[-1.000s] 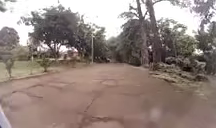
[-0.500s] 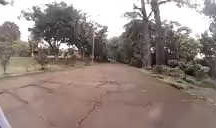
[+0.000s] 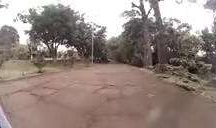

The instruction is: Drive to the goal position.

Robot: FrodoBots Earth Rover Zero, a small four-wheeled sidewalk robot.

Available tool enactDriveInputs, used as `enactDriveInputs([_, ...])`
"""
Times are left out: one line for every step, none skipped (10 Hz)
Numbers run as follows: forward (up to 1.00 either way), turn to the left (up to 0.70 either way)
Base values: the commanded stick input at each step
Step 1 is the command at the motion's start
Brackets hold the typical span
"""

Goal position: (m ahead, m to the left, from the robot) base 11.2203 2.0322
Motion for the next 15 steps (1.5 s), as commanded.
enactDriveInputs([0.7, 0.0])
enactDriveInputs([0.7, 0.0])
enactDriveInputs([0.7, 0.0])
enactDriveInputs([0.7, 0.0])
enactDriveInputs([0.7, 0.0])
enactDriveInputs([0.7, 0.0])
enactDriveInputs([0.7, 0.0])
enactDriveInputs([0.7, 0.0])
enactDriveInputs([0.7, 0.0])
enactDriveInputs([0.7, 0.0])
enactDriveInputs([0.7, 0.0])
enactDriveInputs([0.7, 0.0])
enactDriveInputs([0.7, 0.0])
enactDriveInputs([0.7, 0.0])
enactDriveInputs([0.7, 0.0])
